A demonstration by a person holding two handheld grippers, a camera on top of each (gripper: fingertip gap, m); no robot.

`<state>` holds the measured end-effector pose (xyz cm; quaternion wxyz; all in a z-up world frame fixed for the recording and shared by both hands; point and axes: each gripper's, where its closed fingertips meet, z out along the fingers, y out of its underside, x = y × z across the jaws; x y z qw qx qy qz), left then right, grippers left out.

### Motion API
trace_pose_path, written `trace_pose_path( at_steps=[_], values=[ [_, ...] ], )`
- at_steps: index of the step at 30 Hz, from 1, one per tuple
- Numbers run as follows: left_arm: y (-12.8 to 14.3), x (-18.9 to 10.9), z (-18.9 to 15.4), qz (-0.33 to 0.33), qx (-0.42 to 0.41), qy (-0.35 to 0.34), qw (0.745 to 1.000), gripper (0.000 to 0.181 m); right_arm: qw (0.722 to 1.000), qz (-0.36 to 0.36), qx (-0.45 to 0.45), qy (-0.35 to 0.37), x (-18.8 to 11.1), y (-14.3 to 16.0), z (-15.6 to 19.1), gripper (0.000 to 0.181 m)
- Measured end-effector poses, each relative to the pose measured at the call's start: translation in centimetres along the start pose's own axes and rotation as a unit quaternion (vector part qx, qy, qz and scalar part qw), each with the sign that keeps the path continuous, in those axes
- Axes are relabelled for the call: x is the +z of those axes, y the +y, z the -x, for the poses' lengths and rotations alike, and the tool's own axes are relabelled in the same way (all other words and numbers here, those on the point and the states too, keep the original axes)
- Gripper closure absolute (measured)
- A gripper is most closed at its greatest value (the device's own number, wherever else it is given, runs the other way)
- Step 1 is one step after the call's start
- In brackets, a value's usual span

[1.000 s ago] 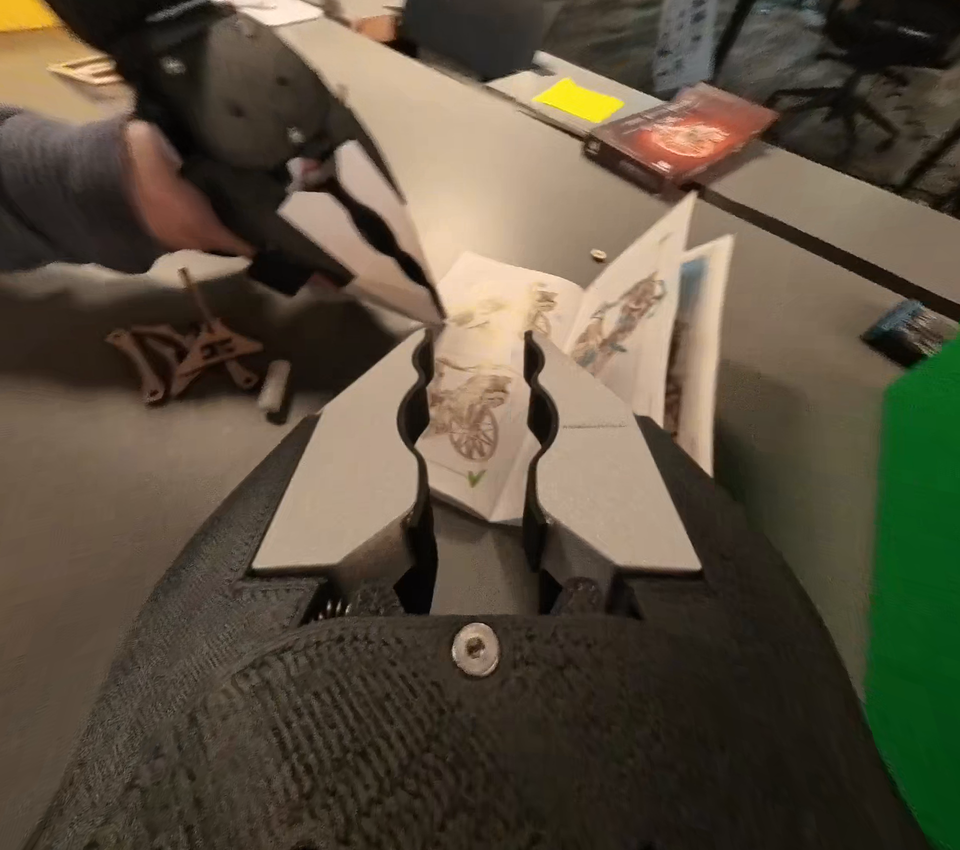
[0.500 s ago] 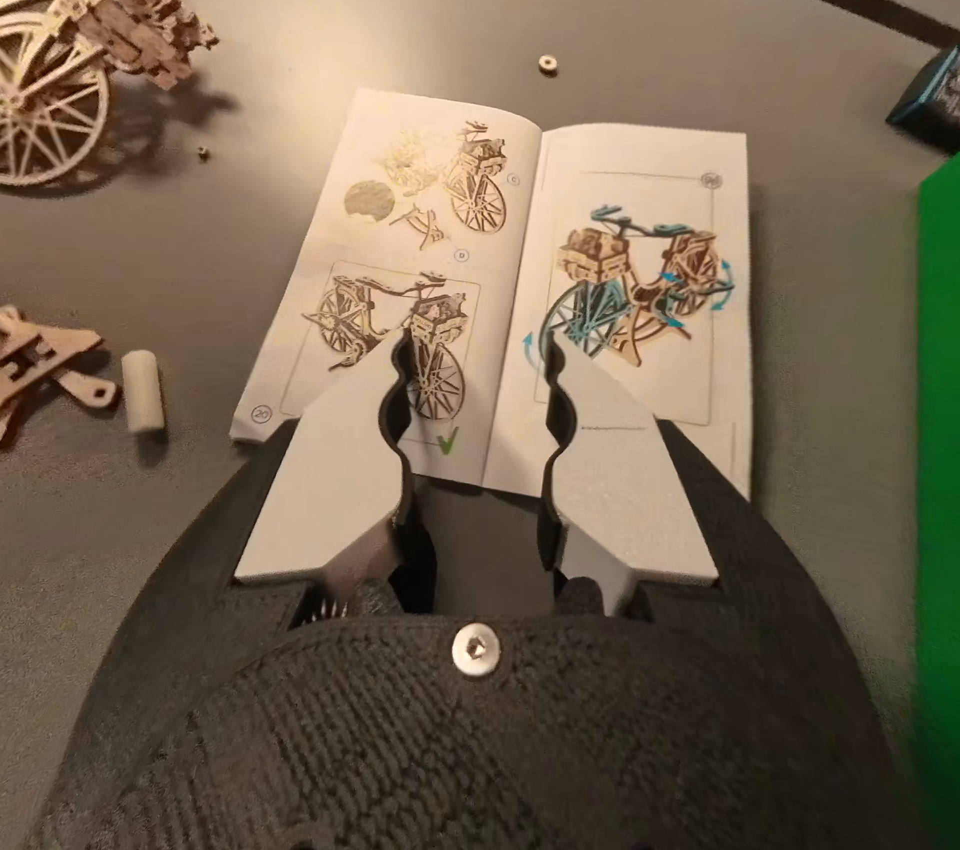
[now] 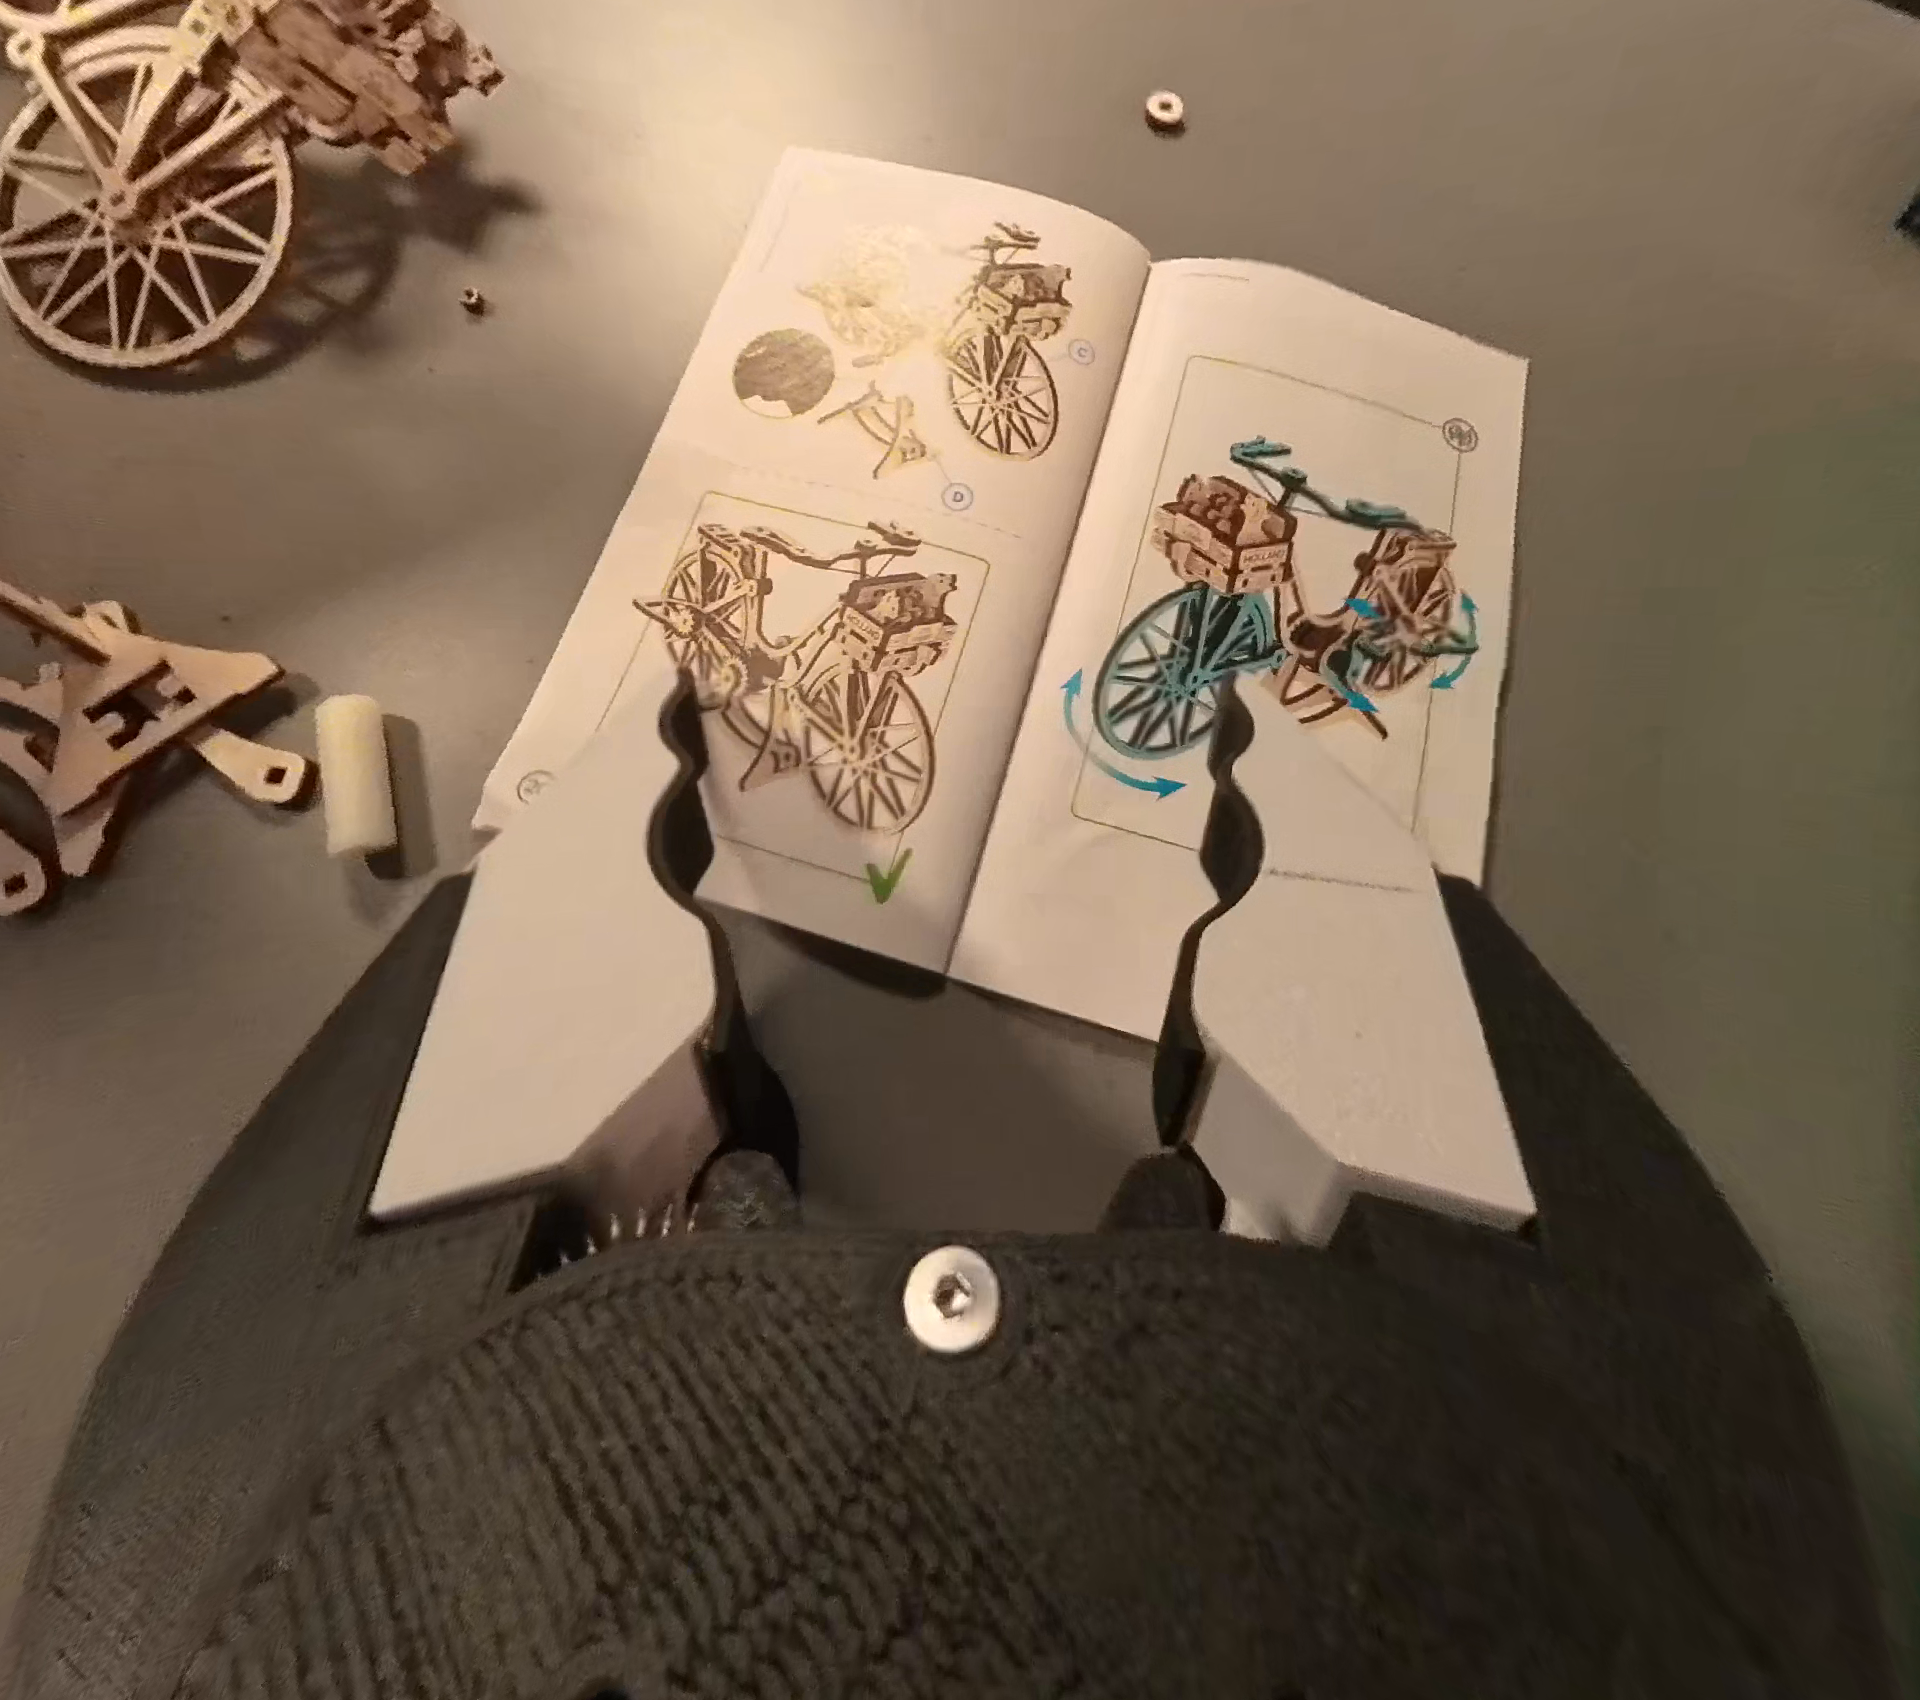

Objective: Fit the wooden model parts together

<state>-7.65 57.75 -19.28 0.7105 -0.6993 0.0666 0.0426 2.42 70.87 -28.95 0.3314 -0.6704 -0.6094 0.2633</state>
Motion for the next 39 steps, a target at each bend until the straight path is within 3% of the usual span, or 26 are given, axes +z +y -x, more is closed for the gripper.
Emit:
trace_pose_path(
  at_steps=[10, 29, 39],
  values=[
    [0.1, 0.2, 0.4, 0.002, -0.024, 0.007, 1.0, 0.173, 0.992, 0.023, -0.089, -0.085, -1.6, 1.1, 1.9, 0.094],
    [0.0, 0.4, 0.5, 0.004, -0.022, 0.012, 1.0, 0.172, 0.984, 0.013, -0.147, -0.097, -2.6, 0.6, 3.4, 0.111],
    [0.0, 0.5, 0.3, 0.005, -0.015, 0.014, 1.0, 0.172, 0.971, -0.009, -0.19, -0.141, -3.2, 0.2, 5.9, 0.148]
  ],
)
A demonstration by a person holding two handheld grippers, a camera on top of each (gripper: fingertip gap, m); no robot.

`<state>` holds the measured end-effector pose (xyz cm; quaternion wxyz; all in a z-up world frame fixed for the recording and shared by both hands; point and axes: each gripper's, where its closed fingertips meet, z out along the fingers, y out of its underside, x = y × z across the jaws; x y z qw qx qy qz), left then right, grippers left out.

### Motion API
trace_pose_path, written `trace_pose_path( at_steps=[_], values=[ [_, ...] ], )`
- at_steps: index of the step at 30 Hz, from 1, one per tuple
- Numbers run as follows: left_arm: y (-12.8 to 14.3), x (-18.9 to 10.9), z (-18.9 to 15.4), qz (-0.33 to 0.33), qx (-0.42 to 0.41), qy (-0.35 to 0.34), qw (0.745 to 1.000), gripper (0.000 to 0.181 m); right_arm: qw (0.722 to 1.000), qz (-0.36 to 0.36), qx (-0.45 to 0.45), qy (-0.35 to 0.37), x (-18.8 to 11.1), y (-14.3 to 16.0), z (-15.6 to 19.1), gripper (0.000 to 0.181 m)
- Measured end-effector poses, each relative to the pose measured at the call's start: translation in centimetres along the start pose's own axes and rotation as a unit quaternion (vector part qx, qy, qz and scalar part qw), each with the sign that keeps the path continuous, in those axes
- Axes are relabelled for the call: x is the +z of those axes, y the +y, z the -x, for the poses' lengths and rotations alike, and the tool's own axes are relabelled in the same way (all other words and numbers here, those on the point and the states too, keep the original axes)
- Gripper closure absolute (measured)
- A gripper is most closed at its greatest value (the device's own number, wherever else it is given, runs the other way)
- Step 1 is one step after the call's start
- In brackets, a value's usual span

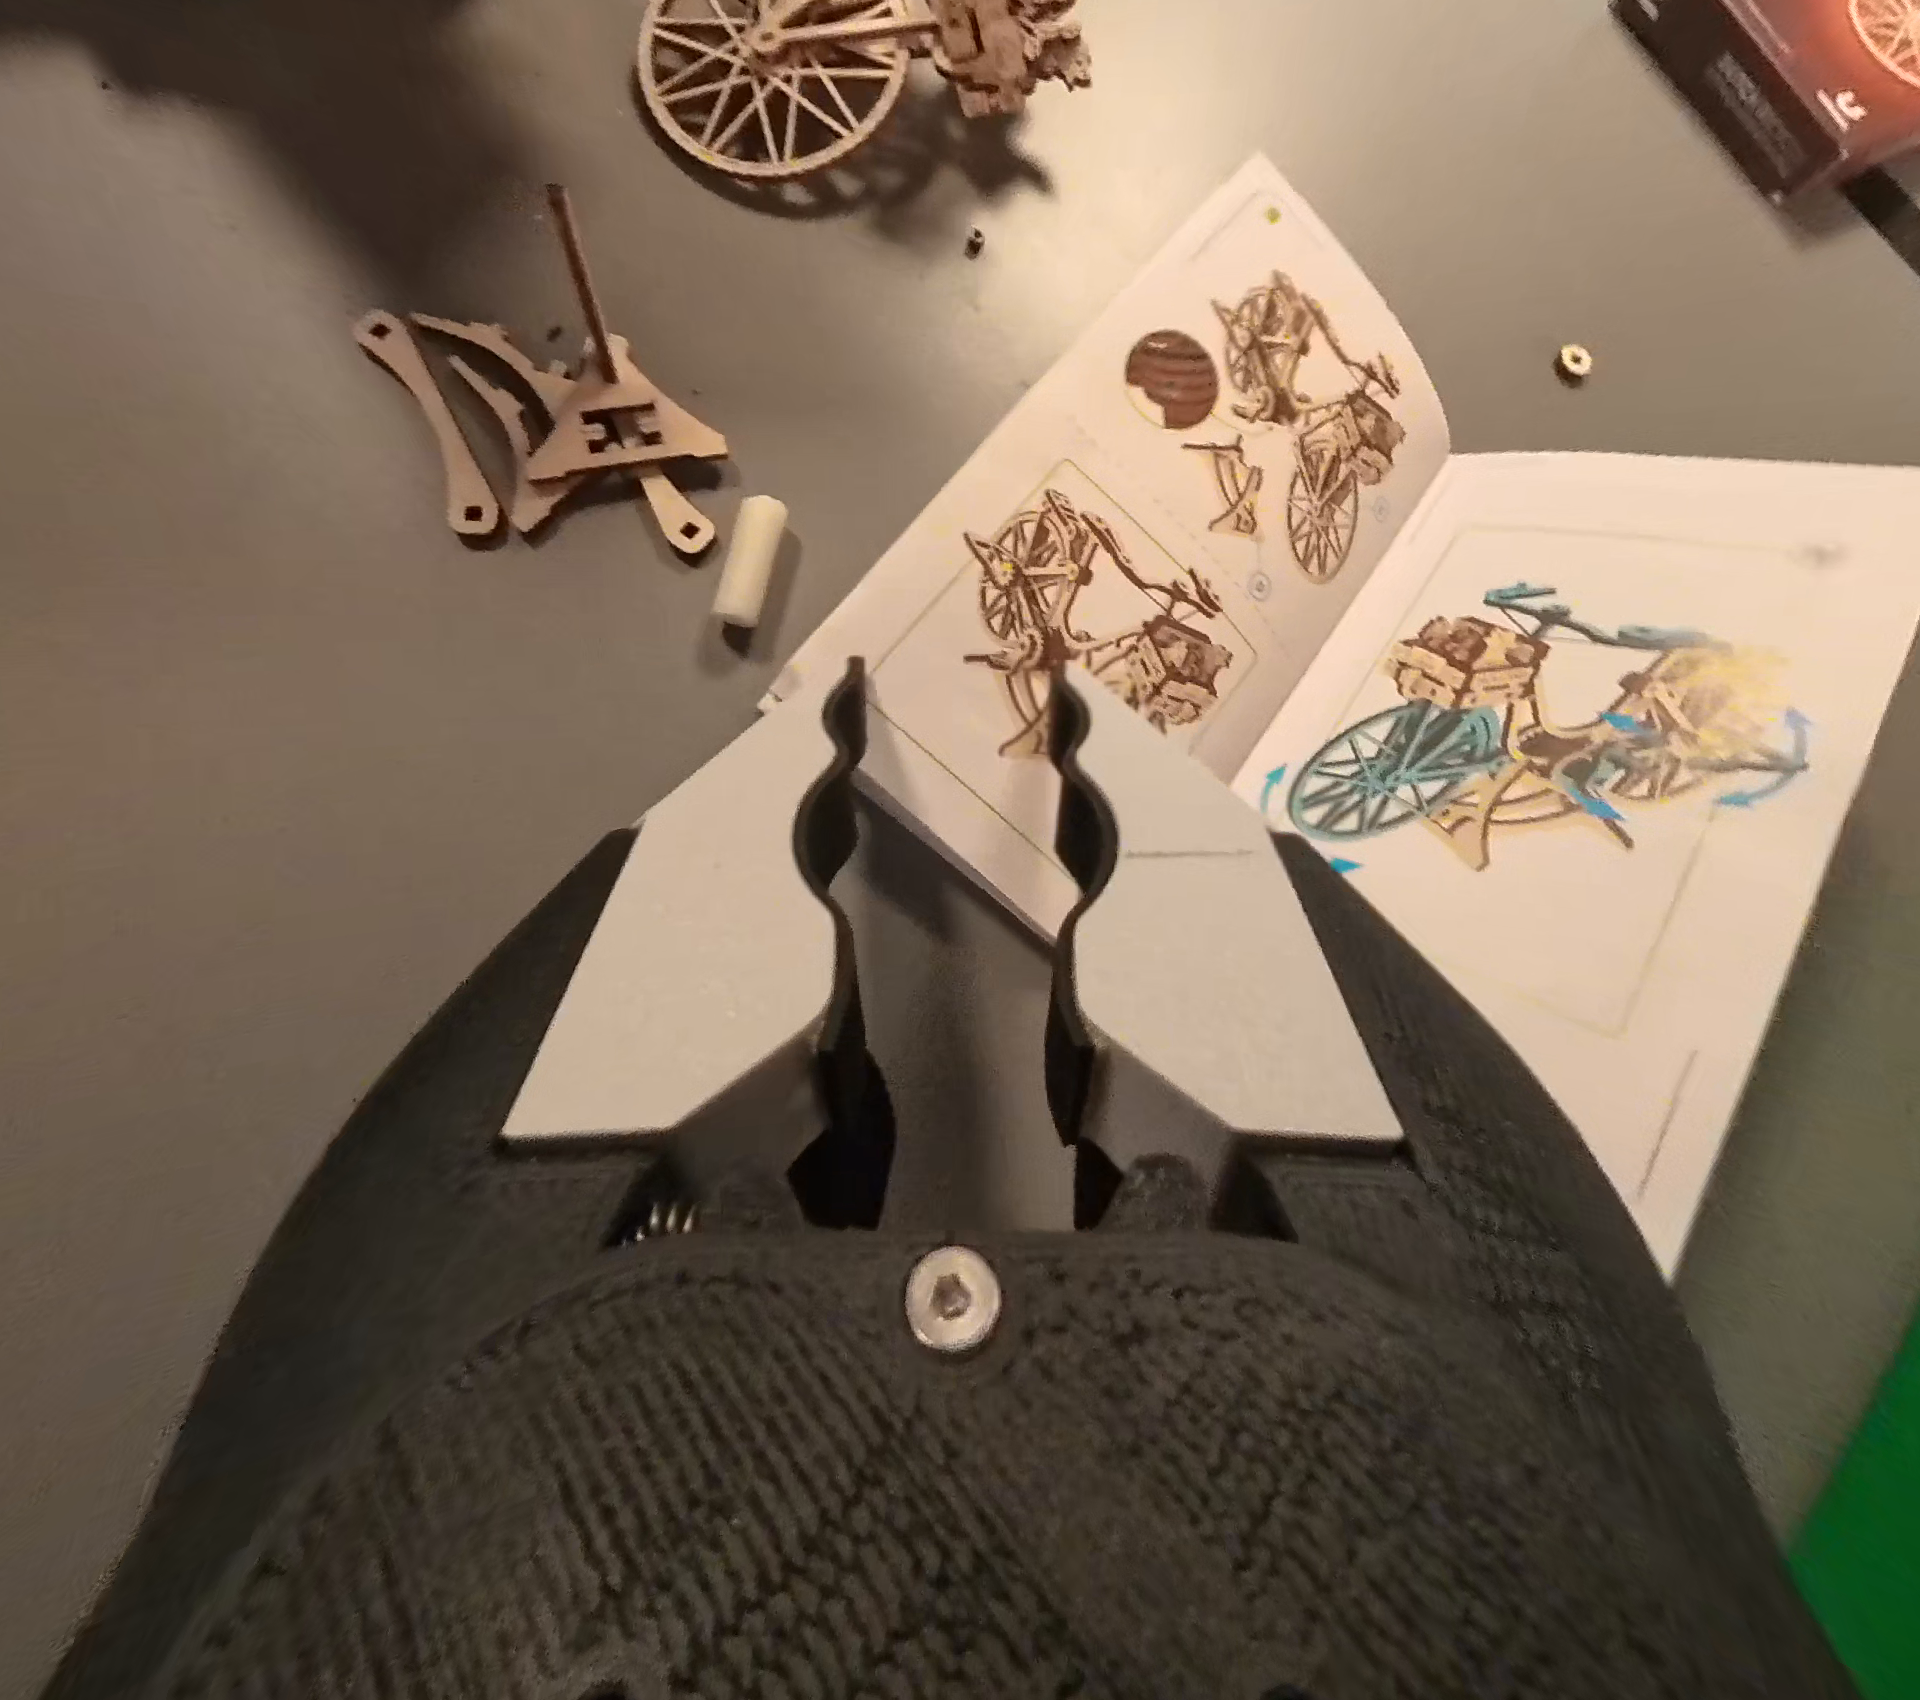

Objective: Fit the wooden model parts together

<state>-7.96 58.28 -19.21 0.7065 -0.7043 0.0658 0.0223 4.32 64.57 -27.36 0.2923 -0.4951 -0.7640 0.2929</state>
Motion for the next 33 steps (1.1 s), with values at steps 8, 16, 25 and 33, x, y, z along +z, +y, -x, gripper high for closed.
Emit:
trace_pose_path(
  at_steps=[8, 16, 25, 33],
  values=[
    [-2.9, -1.9, 1.7, -0.094, 0.024, -0.057, 0.994, 0.177, 1.0, 0.019, 0.019, -0.012, 1.1, 0.8, 0.3, 0.166],
    [-3.9, -5.0, 6.3, -0.102, 0.146, -0.18, 0.967, 0.171, 0.999, 0.001, 0.041, -0.028, 1.5, 0.6, 0.5, 0.176],
    [-2.4, -7.6, 11.9, -0.086, 0.077, -0.25, 0.961, 0.17, 0.999, 0.003, 0.031, -0.02, 1.5, 0.6, 0.4, 0.18],
    [-2.3, -7.7, 12.2, -0.088, 0.068, -0.254, 0.961, 0.17, 1.0, 0.003, 0.025, -0.017, 1.5, 0.6, 0.4, 0.18]
  ],
)
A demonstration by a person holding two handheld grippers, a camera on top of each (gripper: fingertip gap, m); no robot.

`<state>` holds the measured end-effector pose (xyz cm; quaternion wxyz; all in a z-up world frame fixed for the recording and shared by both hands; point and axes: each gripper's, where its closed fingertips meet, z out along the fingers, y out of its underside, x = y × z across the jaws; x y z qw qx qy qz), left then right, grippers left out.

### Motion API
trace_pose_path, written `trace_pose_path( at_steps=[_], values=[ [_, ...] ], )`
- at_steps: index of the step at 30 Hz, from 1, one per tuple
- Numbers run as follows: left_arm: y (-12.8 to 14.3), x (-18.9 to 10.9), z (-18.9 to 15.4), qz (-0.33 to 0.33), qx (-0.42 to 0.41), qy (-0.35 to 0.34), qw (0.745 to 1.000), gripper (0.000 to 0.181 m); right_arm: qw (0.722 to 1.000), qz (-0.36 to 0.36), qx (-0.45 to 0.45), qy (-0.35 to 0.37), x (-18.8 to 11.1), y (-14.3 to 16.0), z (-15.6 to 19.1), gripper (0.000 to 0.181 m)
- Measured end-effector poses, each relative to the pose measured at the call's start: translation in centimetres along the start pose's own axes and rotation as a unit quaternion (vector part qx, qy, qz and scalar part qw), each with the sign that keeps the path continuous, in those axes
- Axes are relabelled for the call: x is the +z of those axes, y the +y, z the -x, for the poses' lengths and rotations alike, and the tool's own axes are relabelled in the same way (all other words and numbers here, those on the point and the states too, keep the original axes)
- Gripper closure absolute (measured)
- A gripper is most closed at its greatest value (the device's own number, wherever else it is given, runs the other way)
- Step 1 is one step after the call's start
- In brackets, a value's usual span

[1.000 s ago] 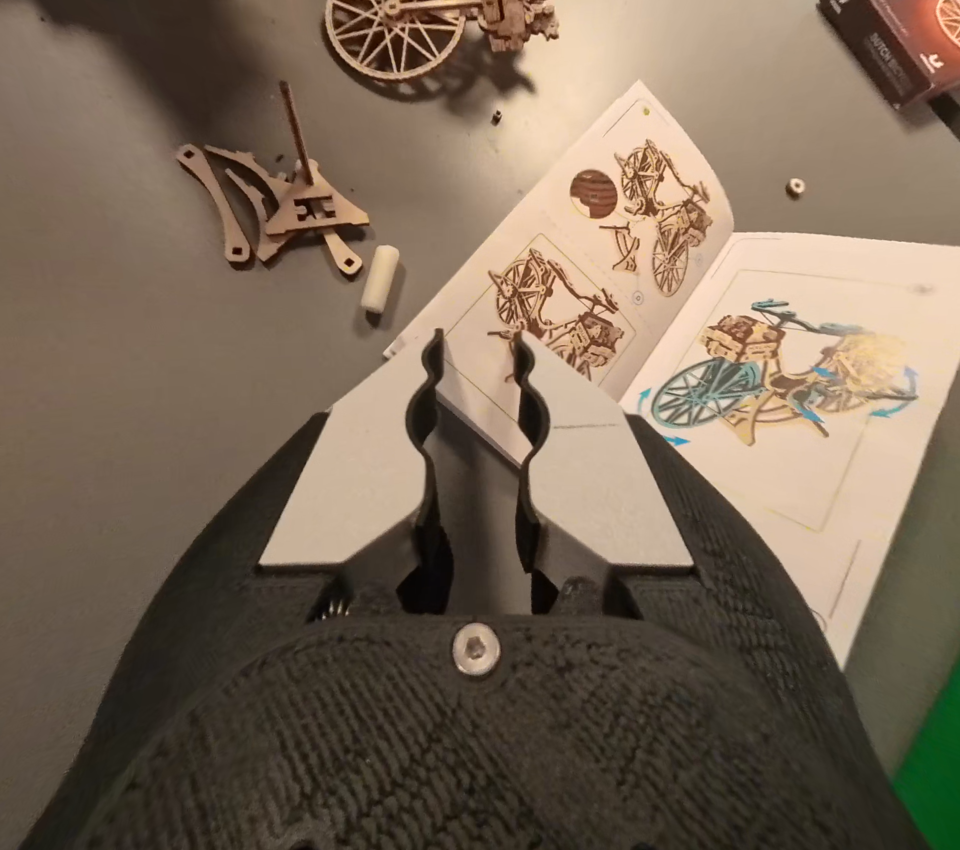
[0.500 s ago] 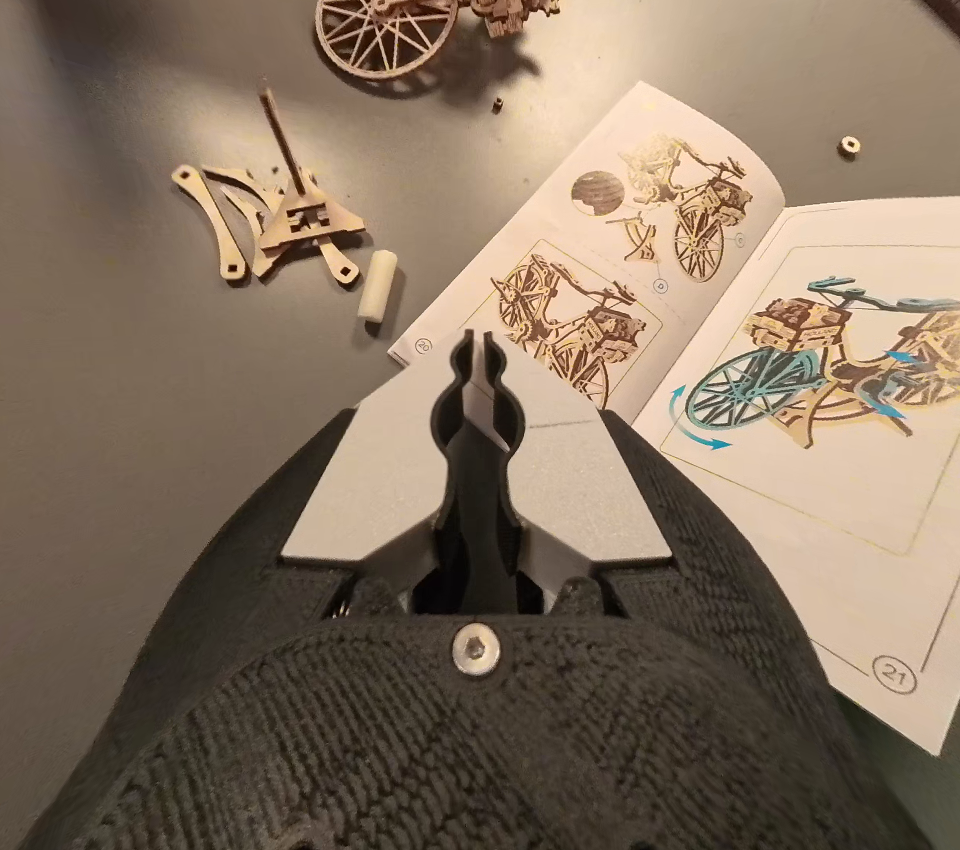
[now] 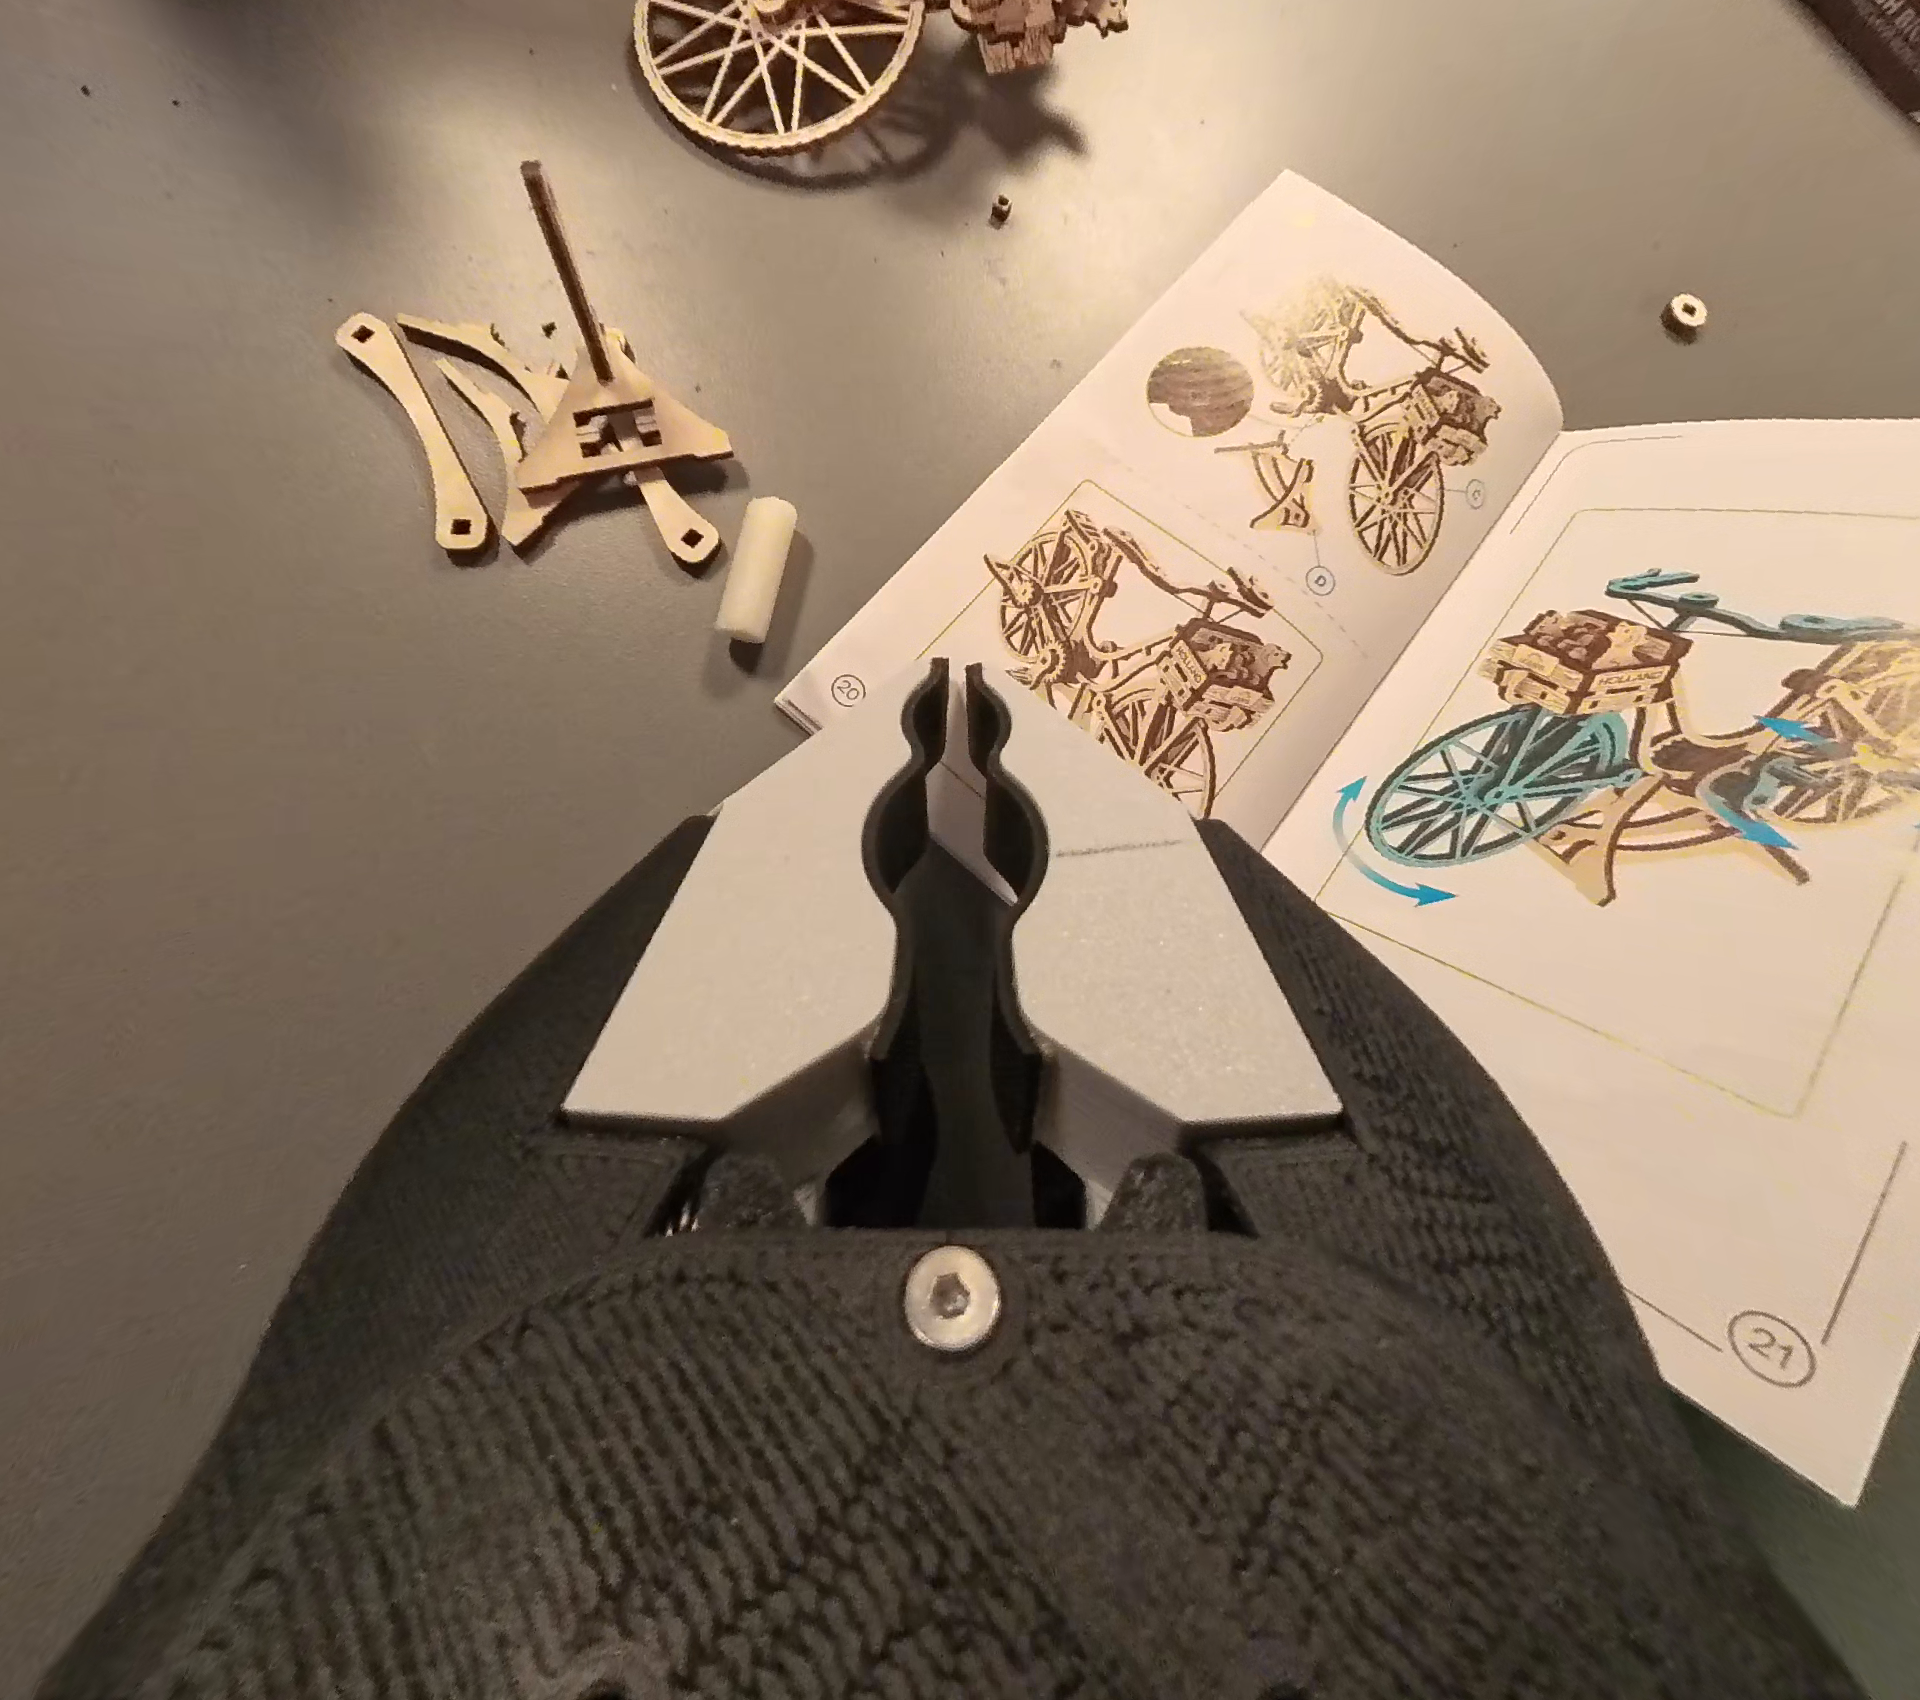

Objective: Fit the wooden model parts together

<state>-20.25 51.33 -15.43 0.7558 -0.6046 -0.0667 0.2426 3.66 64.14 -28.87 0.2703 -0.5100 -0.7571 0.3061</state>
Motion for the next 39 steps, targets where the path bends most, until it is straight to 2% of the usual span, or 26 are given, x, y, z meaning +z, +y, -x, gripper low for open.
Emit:
trace_pose_path(
  at_steps=[16, 18, 19, 21, 23, 26, 29, 33, 36, 39],
  values=[
    [0.3, 0.3, -1.2, 0.013, 0.02, 0.023, 0.999, 0.17, 1.0, 0.001, -0.017, 0.009, 0.1, -0.1, 0.0, 0.18],
    [-0.2, 0.0, -3.0, 0.004, 0.039, 0.062, 0.997, 0.166, 1.0, 0.0, -0.015, 0.008, 0.1, -0.1, 0.0, 0.18],
    [-0.7, -0.3, -5.1, -0.008, 0.046, 0.11, 0.993, 0.16, 1.0, 0.0, -0.015, 0.008, 0.1, -0.1, 0.0, 0.18],
    [-1.6, -1.9, -11.1, -0.023, 0.048, 0.25, 0.967, 0.15, 1.0, -0.001, -0.015, 0.008, 0.1, -0.1, 0.0, 0.18],
    [-1.1, -3.7, -16.7, 0.005, 0.047, 0.376, 0.926, 0.147, 1.0, -0.001, -0.014, 0.007, 0.1, -0.1, 0.0, 0.18],
    [1.1, -5.4, -21.3, 0.076, 0.06, 0.475, 0.875, 0.151, 1.0, 0.0, -0.016, 0.009, 0.1, -0.1, 0.0, 0.18],
    [2.5, -5.9, -22.6, 0.12, 0.075, 0.503, 0.853, 0.16, 1.0, 0.0, -0.016, 0.009, 0.1, -0.1, 0.0, 0.18],
    [3.4, -6.6, -23.0, 0.154, 0.079, 0.524, 0.834, 0.163, 1.0, -0.001, -0.014, 0.008, 0.1, -0.1, 0.0, 0.179],
    [3.8, -6.9, -23.0, 0.165, 0.085, 0.532, 0.826, 0.169, 1.0, -0.001, -0.014, 0.009, 0.1, -0.1, 0.0, 0.18],
    [4.4, -7.0, -22.8, 0.174, 0.103, 0.529, 0.824, 0.164, 1.0, -0.001, -0.014, 0.009, 0.1, -0.1, 0.0, 0.18]
  ],
)
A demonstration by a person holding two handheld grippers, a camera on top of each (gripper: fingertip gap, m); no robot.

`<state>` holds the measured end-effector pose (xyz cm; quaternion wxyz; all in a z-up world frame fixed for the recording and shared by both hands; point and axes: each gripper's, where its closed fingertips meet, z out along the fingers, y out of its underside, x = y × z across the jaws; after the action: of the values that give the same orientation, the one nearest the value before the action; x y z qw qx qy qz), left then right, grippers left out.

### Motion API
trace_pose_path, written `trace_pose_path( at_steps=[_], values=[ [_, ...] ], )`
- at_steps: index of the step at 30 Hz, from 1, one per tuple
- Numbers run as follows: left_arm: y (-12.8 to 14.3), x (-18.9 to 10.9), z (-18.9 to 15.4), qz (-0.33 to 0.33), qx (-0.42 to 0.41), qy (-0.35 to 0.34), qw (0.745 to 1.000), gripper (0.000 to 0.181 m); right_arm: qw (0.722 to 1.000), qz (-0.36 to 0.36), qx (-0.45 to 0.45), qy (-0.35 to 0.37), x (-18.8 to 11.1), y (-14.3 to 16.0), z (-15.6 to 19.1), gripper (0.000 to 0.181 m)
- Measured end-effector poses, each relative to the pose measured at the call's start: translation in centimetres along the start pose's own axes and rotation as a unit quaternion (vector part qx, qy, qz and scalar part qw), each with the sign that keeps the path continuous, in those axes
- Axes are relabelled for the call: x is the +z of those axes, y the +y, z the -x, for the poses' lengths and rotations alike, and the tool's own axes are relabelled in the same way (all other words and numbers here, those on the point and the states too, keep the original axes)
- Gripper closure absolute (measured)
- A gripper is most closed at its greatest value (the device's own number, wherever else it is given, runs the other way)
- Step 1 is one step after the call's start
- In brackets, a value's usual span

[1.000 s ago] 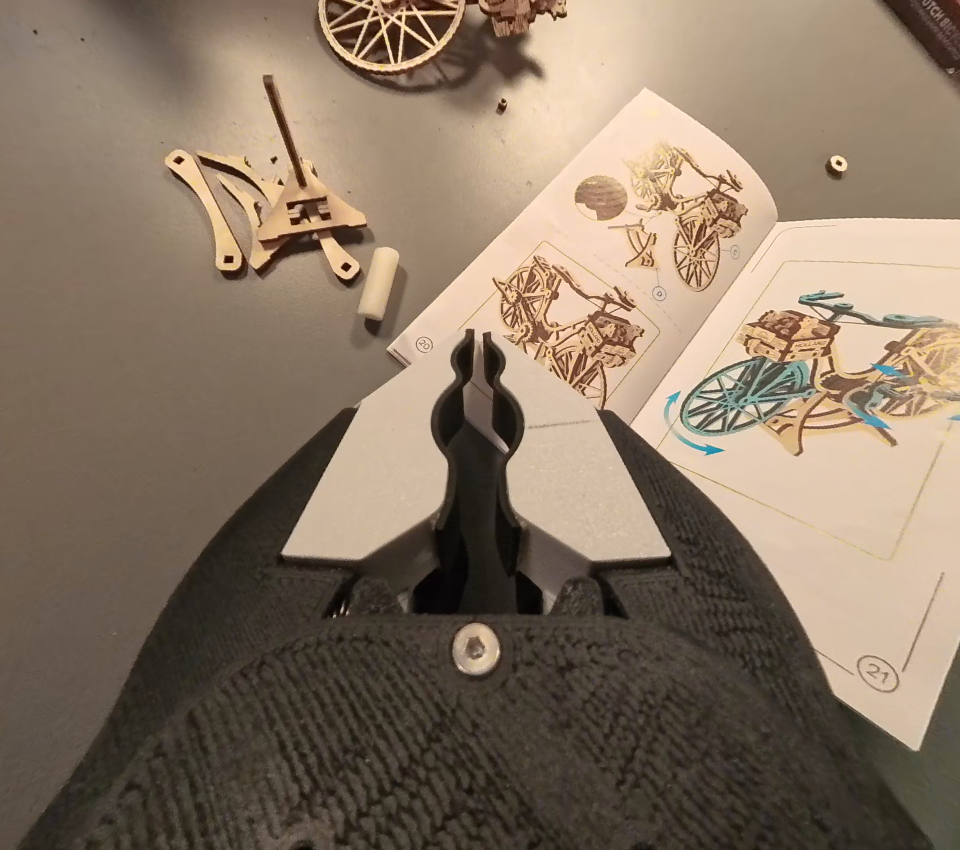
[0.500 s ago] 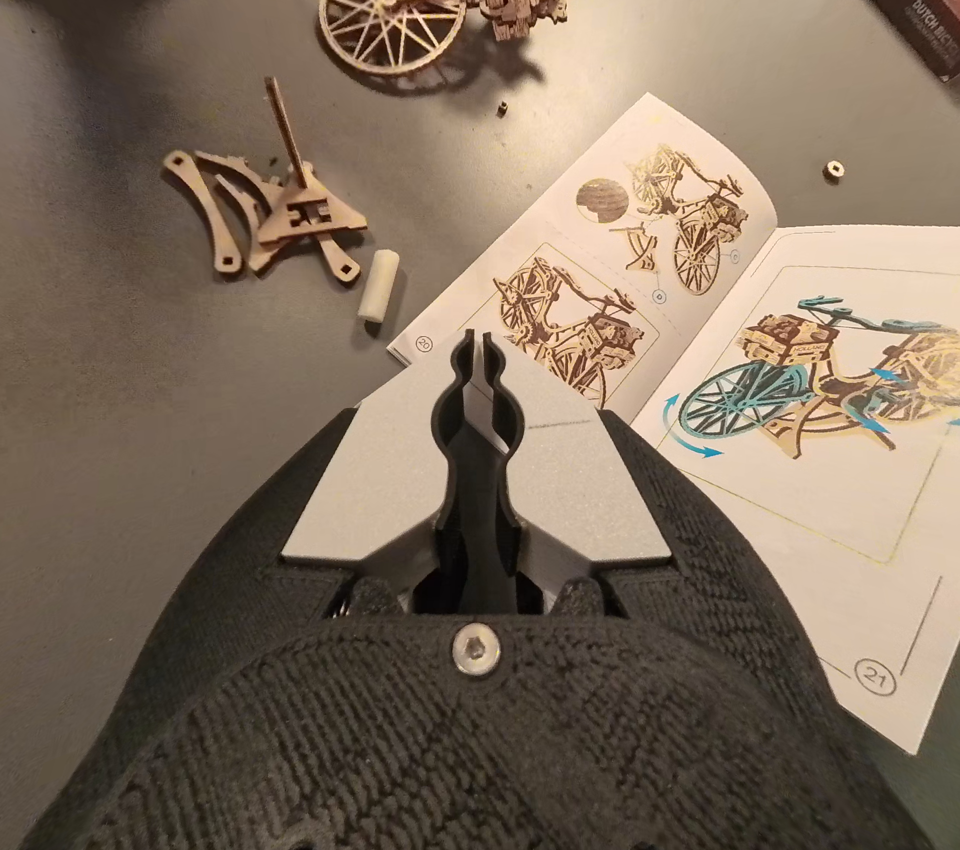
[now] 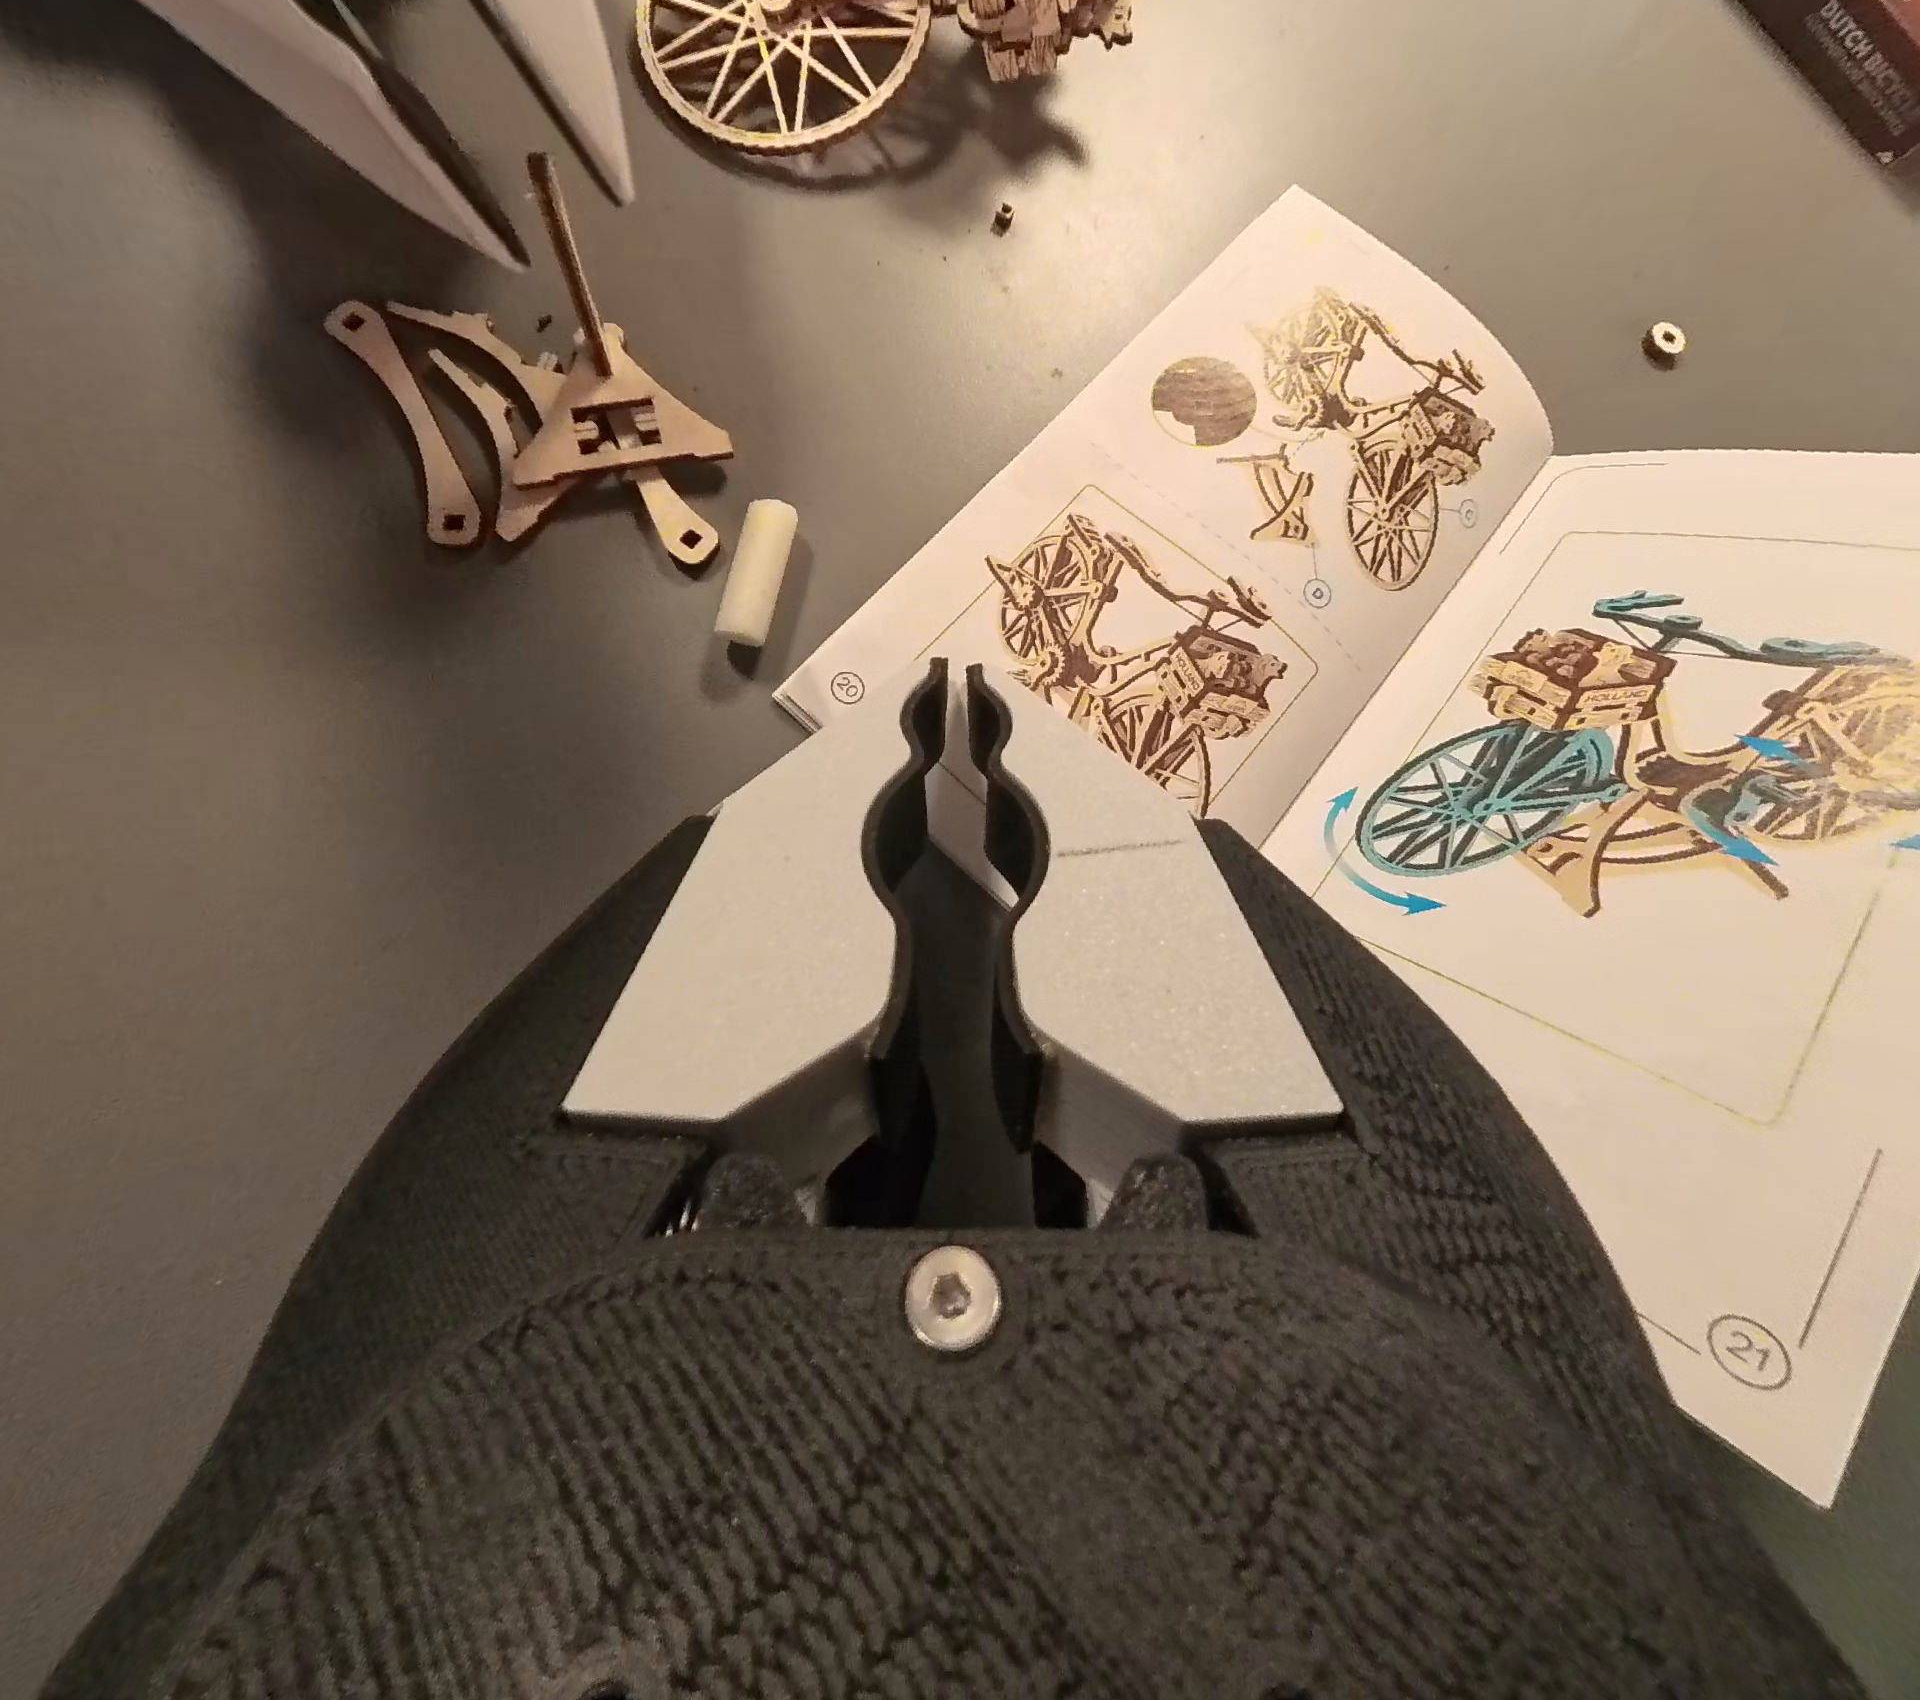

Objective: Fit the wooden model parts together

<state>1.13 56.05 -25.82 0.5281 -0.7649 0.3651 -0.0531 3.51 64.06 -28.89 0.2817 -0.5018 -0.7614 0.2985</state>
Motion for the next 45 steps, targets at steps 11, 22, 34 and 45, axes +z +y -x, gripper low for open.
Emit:
trace_pose_path(
  at_steps=[11, 22, 34, 45],
  values=[
    [-0.4, -0.7, 1.1, -0.028, 0.003, -0.036, 0.999, 0.179, 1.0, -0.002, 0.0, 0.001, 0.0, 0.0, 0.0, 0.18],
    [1.6, 0.1, 2.5, 0.045, 0.02, -0.092, 0.995, 0.179, 1.0, 0.0, -0.002, 0.003, 0.0, 0.0, 0.0, 0.18],
    [1.8, 0.2, 3.4, 0.052, 0.002, -0.114, 0.992, 0.178, 1.0, -0.001, -0.002, 0.004, 0.1, -0.1, 0.0, 0.179],
    [-1.9, -3.5, 6.2, -0.085, 0.037, -0.244, 0.965, 0.165, 1.0, 0.001, -0.013, 0.012, 0.1, -0.1, 0.0, 0.179]
  ],
)
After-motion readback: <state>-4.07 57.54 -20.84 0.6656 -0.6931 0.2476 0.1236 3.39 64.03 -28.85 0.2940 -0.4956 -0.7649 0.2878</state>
